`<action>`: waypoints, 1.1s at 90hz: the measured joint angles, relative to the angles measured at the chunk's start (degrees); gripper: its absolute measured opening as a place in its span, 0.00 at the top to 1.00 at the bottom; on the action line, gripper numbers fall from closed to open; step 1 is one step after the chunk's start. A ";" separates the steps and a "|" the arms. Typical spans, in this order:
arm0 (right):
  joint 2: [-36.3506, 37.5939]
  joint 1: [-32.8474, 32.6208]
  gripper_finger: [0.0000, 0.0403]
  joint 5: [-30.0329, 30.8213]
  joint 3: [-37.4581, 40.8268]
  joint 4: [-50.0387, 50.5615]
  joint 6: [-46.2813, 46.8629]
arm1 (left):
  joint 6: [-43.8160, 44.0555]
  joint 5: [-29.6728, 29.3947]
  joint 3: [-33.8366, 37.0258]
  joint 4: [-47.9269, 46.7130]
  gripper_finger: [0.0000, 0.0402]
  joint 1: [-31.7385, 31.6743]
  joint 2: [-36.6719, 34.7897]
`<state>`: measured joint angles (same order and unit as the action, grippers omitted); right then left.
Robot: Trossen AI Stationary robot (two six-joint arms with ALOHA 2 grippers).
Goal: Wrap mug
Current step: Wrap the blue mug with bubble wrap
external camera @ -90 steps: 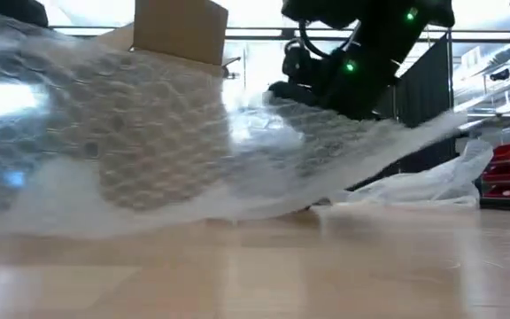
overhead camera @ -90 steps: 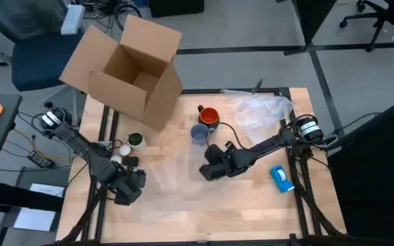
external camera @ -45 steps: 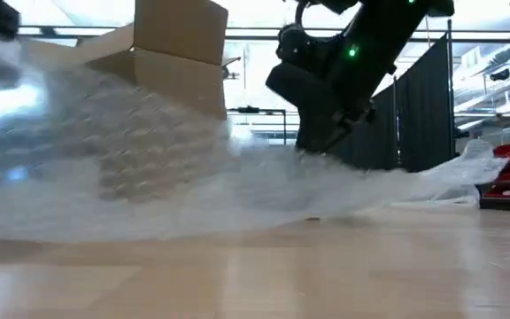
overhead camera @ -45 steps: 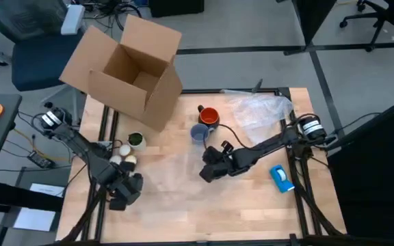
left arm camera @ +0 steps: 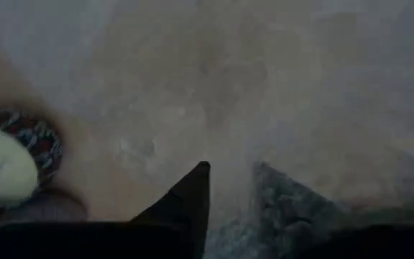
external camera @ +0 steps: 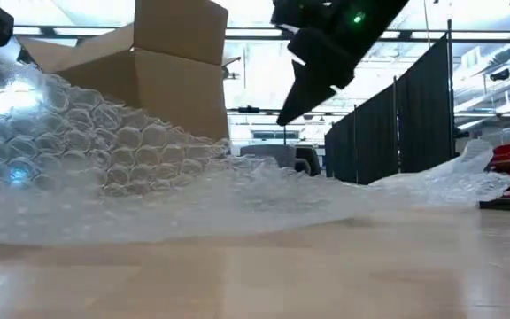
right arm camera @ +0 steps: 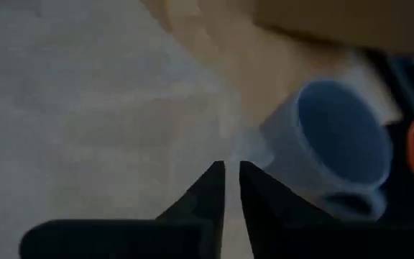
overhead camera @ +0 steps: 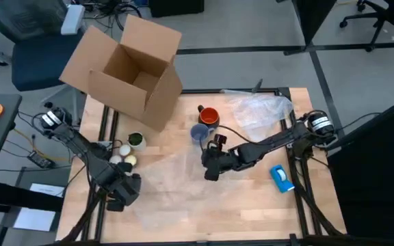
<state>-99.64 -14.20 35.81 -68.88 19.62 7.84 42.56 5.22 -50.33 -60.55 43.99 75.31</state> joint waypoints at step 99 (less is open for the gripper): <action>-2.57 18.54 0.64 -28.09 -0.07 -2.83 -15.41 | 28.64 -19.11 0.00 12.14 0.59 8.63 0.03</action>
<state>-102.21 4.34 7.73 -68.95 16.80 -7.57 71.20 -13.89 -50.33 -48.41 52.62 75.34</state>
